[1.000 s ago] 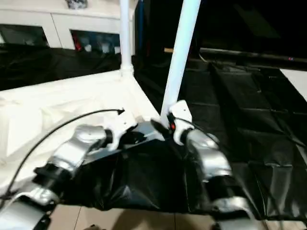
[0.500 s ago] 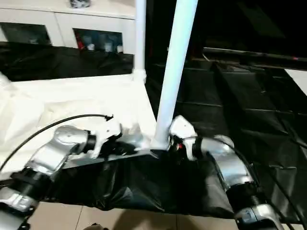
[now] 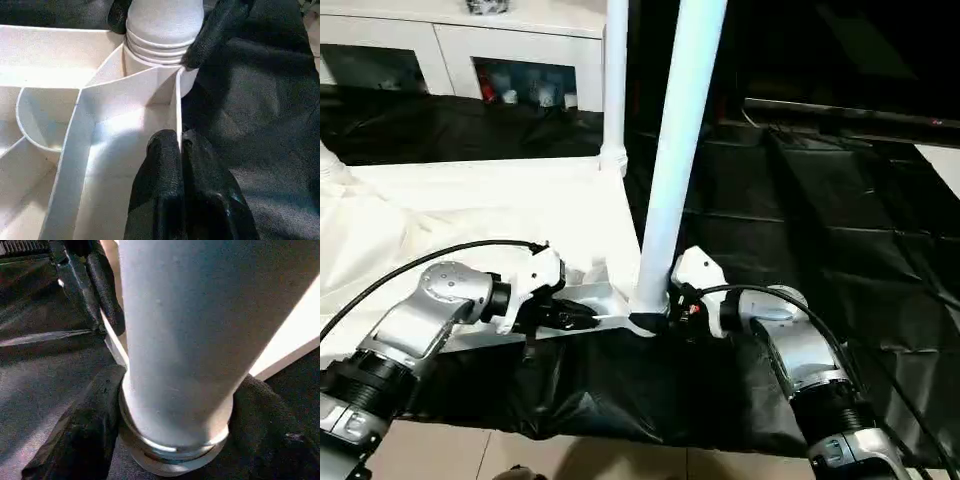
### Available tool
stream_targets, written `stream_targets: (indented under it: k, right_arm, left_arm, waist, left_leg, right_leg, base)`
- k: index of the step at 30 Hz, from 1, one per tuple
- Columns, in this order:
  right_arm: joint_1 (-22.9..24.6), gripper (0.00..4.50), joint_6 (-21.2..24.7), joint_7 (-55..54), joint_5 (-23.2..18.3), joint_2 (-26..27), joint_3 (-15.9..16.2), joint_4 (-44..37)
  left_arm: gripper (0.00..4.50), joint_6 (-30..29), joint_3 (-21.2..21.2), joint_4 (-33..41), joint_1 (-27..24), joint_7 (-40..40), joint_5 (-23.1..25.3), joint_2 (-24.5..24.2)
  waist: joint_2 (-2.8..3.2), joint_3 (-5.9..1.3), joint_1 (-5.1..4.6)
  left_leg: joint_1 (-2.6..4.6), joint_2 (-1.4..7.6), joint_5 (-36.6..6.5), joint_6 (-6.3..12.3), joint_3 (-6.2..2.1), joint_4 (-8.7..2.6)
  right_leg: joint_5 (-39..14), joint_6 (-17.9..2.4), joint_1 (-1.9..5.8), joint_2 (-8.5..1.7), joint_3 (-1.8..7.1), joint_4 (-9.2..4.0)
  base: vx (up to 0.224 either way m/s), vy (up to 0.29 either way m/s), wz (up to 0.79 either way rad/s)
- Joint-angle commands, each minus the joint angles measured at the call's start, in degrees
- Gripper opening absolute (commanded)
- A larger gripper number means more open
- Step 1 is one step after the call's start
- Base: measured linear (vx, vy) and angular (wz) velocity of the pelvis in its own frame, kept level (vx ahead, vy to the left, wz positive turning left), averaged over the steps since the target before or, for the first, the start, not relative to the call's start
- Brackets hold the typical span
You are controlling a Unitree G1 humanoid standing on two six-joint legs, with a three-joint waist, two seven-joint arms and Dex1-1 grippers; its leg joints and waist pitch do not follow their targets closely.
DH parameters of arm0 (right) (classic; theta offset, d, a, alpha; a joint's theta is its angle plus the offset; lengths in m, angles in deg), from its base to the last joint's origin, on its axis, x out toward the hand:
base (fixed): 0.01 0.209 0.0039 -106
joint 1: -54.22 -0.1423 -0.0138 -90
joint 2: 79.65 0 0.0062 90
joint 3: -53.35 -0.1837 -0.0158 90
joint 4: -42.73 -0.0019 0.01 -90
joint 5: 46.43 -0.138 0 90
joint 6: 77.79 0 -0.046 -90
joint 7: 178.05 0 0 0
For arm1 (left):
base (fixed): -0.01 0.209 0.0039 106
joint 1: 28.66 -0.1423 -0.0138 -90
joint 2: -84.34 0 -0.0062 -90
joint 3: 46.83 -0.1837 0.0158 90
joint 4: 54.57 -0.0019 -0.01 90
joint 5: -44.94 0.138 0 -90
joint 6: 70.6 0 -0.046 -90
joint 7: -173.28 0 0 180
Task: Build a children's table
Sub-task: Rotate leg to tighten
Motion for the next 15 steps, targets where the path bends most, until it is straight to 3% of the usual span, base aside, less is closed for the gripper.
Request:
stream_targets:
  k: [1,5,10,13,15]
  right_arm:
    - [0.3,2.75,0.3,1.2,-1.3,0.5,0.7,-1.1]
    - [0.4,2.75,0.1,-2.3,-0.9,2.5,0.0,-0.5]
    - [-3.1,2.74,-0.4,-25.1,3.0,12.5,-4.2,8.2]
    - [-4.3,2.74,0.6,-31.5,3.0,16.3,-5.7,10.2]
    - [-6.8,2.74,1.0,-40.9,3.9,22.2,-7.0,13.4]
  left_arm:
    - [0.0,0.2,-0.2,2.8,0.4,0.5,-1.4,0.8]
    - [0.0,-0.3,0.0,1.0,1.1,-4.0,0.3,2.3]
    - [0.0,-3.3,1.8,-5.8,5.2,-20.4,4.2,10.6]
    - [0.0,-4.4,1.9,-7.4,6.3,-24.7,4.8,13.6]
    - [0.0,-4.9,0.2,-8.8,7.2,-28.2,6.6,17.5]
  waist:
    - [0.03,-3.71,-0.17]
    - [-0.02,-3.76,-0.13]
    - [-0.1,-3.67,-0.6]
    - [-0.1,-3.85,-0.56]
    - [-0.01,-3.94,-0.73]
  left_leg:
    - [0.85,2.35,-11.8,2.0,-0.49,-3.94]
    - [0.8,2.29,-11.3,1.97,-0.48,-3.87]
    - [1.03,2.05,-13.2,-0.47,-0.7,-4.01]
    - [0.89,2.1,-11.9,-0.24,-0.64,-3.98]
    - [0.77,2.05,-10.6,0.08,-0.61,-3.94]
  right_leg:
    - [-14.0,-11.5,2.79,-4.59,2.9,-4.43]
    - [-13.4,-11.6,2.83,-4.56,2.9,-4.36]
    - [-19.5,-9.8,2.55,-4.67,2.69,-4.98]
    - [-17.0,-9.7,2.57,-4.7,2.88,-4.79]
    - [-14.0,-10.2,2.66,-4.64,2.89,-4.54]
  base:
    - [0.0,0.0,0.0]
    - [0.0,0.0,0.0]
    - [0.0,0.0,0.0]
    - [0.0,0.0,0.0]
    - [0.0,0.0,0.0]
